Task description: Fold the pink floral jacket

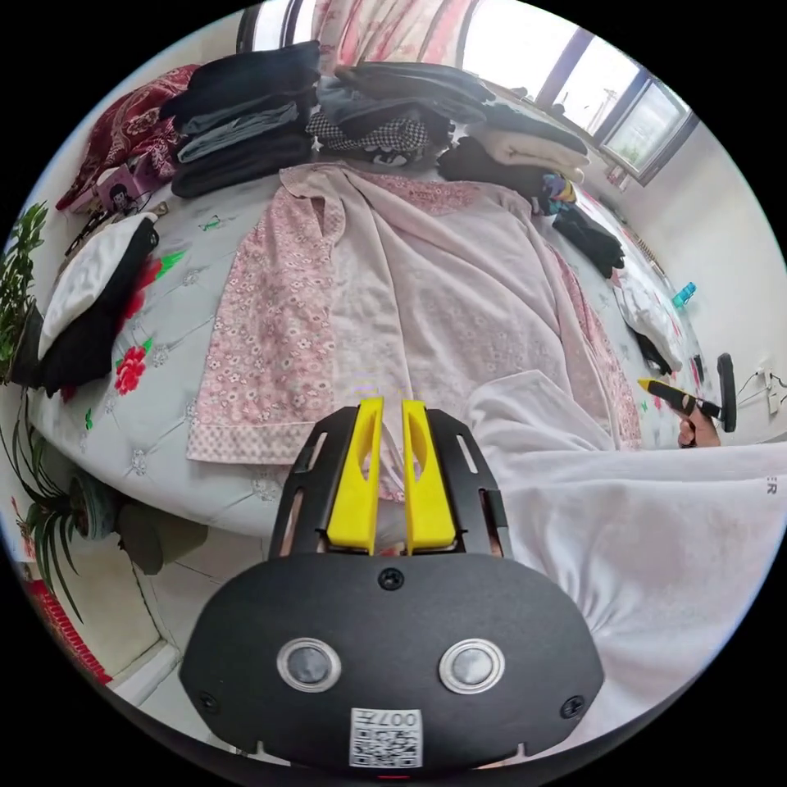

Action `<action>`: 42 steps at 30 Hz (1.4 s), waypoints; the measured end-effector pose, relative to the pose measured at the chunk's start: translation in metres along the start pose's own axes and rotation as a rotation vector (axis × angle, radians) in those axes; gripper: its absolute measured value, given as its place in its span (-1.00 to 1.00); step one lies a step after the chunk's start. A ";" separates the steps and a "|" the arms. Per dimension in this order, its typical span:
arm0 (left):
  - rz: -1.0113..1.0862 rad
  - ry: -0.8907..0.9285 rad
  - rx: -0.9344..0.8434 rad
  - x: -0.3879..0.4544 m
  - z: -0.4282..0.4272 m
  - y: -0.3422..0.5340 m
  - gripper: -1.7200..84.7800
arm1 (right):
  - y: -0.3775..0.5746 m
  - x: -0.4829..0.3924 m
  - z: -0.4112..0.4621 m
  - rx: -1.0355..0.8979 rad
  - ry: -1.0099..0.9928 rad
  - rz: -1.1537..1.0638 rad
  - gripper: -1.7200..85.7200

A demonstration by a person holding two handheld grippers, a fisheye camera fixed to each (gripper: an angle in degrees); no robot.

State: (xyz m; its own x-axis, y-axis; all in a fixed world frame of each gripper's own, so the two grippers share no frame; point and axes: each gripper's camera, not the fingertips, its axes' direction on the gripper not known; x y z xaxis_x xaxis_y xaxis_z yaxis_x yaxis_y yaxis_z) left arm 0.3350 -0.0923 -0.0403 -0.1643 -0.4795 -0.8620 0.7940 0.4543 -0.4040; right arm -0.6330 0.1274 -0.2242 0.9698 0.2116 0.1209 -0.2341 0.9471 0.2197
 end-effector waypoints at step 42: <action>0.165 -0.120 -0.109 0.108 0.032 0.028 -0.98 | 0.073 -0.092 0.088 -0.263 -0.187 -0.480 -0.91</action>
State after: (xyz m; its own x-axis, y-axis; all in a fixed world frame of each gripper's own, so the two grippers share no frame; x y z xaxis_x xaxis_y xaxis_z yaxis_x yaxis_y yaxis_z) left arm 0.3587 -0.1556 -0.1346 0.0385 -0.4746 -0.8793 0.7355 0.6091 -0.2966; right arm -0.7454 0.1561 -0.1342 0.9290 -0.2806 0.2414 0.2775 0.9596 0.0472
